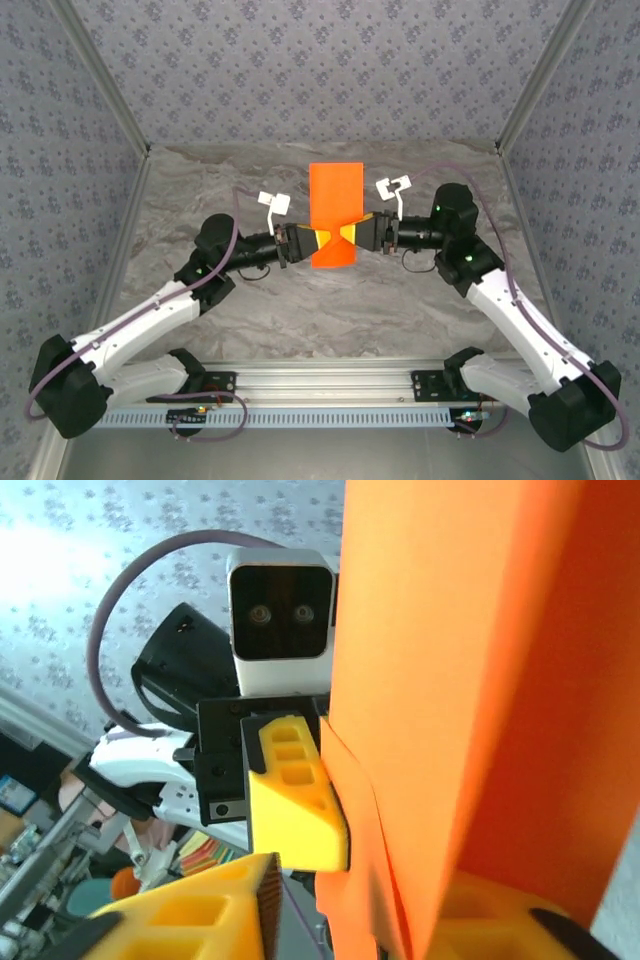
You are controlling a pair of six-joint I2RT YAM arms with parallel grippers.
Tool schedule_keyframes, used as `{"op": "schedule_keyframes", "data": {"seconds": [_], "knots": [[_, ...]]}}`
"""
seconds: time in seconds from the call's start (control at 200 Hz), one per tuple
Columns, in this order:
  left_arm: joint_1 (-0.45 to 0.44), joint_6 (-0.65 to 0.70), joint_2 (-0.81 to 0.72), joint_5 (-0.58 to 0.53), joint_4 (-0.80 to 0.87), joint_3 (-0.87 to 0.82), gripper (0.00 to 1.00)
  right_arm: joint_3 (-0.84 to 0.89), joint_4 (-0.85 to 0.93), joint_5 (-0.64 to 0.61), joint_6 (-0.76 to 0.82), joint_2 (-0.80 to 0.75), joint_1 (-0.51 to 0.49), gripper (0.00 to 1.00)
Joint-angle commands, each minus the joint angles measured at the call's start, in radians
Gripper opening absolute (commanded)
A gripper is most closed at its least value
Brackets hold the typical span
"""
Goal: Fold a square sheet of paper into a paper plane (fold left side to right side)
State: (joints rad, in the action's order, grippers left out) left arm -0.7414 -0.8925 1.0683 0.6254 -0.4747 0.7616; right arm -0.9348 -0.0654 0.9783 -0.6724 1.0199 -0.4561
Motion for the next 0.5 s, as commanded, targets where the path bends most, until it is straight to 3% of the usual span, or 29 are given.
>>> {"op": "schedule_keyframes", "data": {"seconds": [0.0, 0.045, 0.115, 0.23, 0.39, 0.495], "knots": [[-0.022, 0.151, -0.056, -0.116, 0.226, 0.072, 0.05, -0.06, 0.32, -0.143, 0.217, -0.072, 0.021, 0.49], [-0.053, 0.248, -0.075, -0.234, 0.398, 0.108, 0.03, -0.071, 0.445, -0.241, 0.285, -0.1, 0.037, 0.55], [-0.109, 0.36, -0.081, -0.435, 0.629, 0.167, 0.01, -0.096, 0.651, -0.522, 0.368, -0.126, 0.051, 0.64], [-0.206, 0.427, -0.028, -0.767, 0.927, 0.252, 0.0, -0.096, 0.893, -0.947, 0.382, -0.151, 0.076, 0.73], [-0.314, 0.336, 0.173, -1.16, 1.292, 0.388, 0.0, -0.009, 0.968, -1.19, 0.358, -0.23, 0.118, 0.91], [-0.352, 0.205, 0.365, -1.293, 1.522, 0.504, 0.0, 0.042, 0.957, -1.228, 0.352, -0.289, 0.137, 0.99]]}}
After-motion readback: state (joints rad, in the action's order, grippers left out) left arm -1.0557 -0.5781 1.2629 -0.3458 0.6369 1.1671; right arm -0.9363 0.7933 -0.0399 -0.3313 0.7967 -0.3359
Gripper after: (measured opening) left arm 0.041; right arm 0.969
